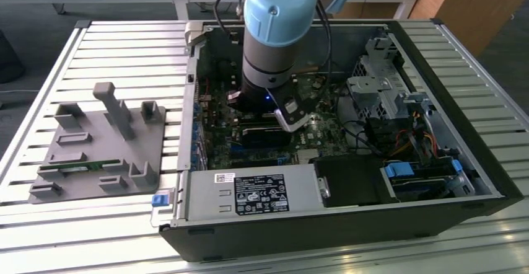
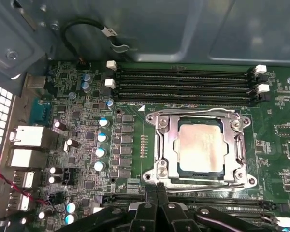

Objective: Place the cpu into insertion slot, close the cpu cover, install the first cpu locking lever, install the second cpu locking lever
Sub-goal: 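Install the second cpu locking lever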

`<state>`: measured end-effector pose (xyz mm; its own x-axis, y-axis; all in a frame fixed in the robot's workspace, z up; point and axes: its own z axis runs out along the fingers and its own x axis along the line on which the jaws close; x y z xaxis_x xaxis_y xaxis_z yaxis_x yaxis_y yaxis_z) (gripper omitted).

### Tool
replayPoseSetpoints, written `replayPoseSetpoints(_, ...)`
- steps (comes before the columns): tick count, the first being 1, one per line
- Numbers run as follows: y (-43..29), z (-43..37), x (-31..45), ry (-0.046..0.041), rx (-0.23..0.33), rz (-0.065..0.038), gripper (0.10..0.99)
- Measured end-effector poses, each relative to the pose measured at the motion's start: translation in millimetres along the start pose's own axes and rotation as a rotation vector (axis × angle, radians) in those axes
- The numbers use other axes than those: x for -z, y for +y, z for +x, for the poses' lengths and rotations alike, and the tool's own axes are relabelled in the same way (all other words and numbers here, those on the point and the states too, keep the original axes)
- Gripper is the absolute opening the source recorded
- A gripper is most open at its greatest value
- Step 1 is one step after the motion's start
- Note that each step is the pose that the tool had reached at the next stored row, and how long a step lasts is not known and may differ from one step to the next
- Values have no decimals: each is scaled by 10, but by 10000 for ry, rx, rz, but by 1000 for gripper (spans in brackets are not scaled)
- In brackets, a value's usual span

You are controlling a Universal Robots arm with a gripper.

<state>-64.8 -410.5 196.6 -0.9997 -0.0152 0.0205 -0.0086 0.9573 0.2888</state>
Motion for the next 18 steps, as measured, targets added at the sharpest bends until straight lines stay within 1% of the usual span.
replayPoseSetpoints(3, -8, 0, -26, 0, 1, -19, 106)
replayPoseSetpoints(5, -12, 0, -36, 1, 2, -51, 106)
replayPoseSetpoints(9, -15, 3, -49, -2, 6, -233, 106)
replayPoseSetpoints(15, -25, 18, -79, -2, 10, -391, 106)
replayPoseSetpoints(18, -26, 42, -90, -5, 12, -465, 106)
